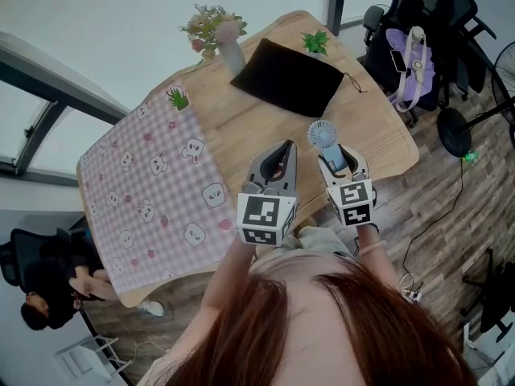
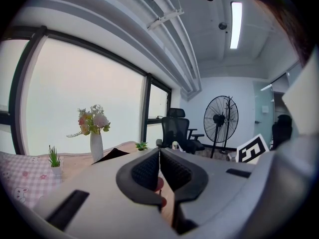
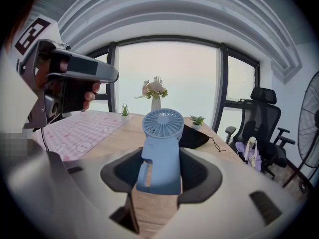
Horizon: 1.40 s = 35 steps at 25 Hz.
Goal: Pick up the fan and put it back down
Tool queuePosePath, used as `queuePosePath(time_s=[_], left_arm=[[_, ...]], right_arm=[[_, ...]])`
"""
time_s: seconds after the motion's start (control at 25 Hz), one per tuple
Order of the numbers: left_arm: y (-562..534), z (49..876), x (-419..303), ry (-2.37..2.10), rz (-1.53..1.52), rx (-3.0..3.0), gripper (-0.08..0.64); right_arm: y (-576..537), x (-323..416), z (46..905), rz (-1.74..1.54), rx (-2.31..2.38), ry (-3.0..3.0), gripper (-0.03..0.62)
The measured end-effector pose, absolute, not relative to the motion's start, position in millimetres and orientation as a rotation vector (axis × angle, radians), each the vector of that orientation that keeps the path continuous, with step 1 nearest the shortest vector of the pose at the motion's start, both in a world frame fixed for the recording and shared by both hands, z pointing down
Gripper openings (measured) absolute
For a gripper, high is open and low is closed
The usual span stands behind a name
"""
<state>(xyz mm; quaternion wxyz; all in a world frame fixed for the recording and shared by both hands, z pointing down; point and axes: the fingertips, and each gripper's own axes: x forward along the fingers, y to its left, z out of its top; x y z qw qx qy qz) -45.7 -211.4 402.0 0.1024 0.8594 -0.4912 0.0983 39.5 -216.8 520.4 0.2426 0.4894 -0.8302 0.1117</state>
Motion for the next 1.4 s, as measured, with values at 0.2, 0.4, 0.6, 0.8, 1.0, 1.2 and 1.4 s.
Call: queuePosePath(time_s=[0.2, 0.4, 0.6, 0.8, 1.0, 1.2, 1.4], left_arm=[[-211.6, 406.6, -48.0, -1.451, 0.299, 2.529, 0.012], [-209.0, 410.4, -48.9, -1.451, 0.305, 2.517, 0.012], [-208.9, 415.9, -52.1, -1.454, 0.315, 2.506, 0.012], [-209.2, 418.6, -54.6, -1.456, 0.316, 2.495, 0.012], [-209.4, 421.1, -56.8, -1.462, 0.321, 2.486, 0.012], [-207.7, 423.7, -57.7, -1.464, 0.332, 2.480, 0.012], [-206.7, 427.3, -60.1, -1.471, 0.338, 2.466, 0.012]], right_arm=[[-213.6, 36.9, 538.2, 0.329, 1.317, -2.247, 0.215], [-209.0, 34.6, 554.4, 0.353, 1.286, -2.232, 0.215], [-207.0, 32.4, 572.1, 0.377, 1.256, -2.216, 0.214], [-201.6, 30.1, 590.1, 0.412, 1.213, -2.197, 0.214], [-196.2, 29.1, 609.2, 0.444, 1.176, -2.175, 0.214], [-194.4, 28.2, 623.0, 0.463, 1.159, -2.164, 0.214], [-190.4, 28.3, 639.1, 0.516, 1.138, -2.143, 0.214]])
